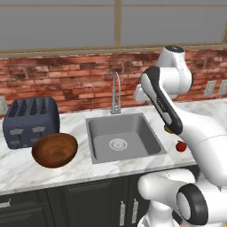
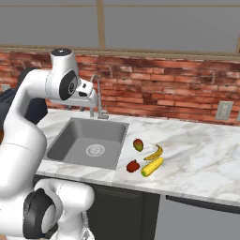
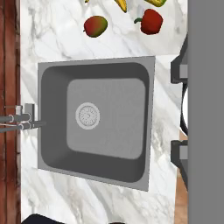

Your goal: There is a mixed pile of frozen fruits and vegetables on the counter. Locate all the frozen vegetables and place the items in a bowl on the counter. Take all the frozen fruits and defrost them in a running sink.

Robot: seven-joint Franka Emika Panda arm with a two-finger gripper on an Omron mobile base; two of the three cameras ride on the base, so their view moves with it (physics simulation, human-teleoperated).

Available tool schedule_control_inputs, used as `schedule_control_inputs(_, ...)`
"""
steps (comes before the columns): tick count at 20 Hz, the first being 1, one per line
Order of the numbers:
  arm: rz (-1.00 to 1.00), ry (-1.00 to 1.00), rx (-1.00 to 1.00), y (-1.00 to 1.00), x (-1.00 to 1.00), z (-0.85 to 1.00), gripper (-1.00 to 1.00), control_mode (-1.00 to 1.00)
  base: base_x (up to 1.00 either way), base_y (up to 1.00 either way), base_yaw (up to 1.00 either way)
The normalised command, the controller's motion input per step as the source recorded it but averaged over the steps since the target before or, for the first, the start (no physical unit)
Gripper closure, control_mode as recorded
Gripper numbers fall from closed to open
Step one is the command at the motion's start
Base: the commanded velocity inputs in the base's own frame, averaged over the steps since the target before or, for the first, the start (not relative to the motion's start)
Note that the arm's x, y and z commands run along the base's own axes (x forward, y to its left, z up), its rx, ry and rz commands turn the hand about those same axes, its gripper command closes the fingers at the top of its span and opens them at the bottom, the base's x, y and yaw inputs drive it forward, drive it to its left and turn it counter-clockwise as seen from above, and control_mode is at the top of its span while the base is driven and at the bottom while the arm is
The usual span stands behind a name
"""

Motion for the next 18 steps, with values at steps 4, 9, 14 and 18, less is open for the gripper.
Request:
schedule_control_inputs(4,0.00,0.00,0.00,-0.09,-0.01,-0.03,-1.00,-1.00,0.00,0.00,0.00)
schedule_control_inputs(9,-0.04,0.05,-0.01,-0.42,-0.18,-0.24,-1.00,-1.00,0.00,0.00,0.00)
schedule_control_inputs(14,-0.06,0.05,-0.01,-0.47,-0.13,-0.27,-1.00,-1.00,0.00,0.00,0.00)
schedule_control_inputs(18,-0.10,0.05,-0.01,-0.42,-0.03,-0.25,-1.00,-1.00,0.00,0.00,0.00)
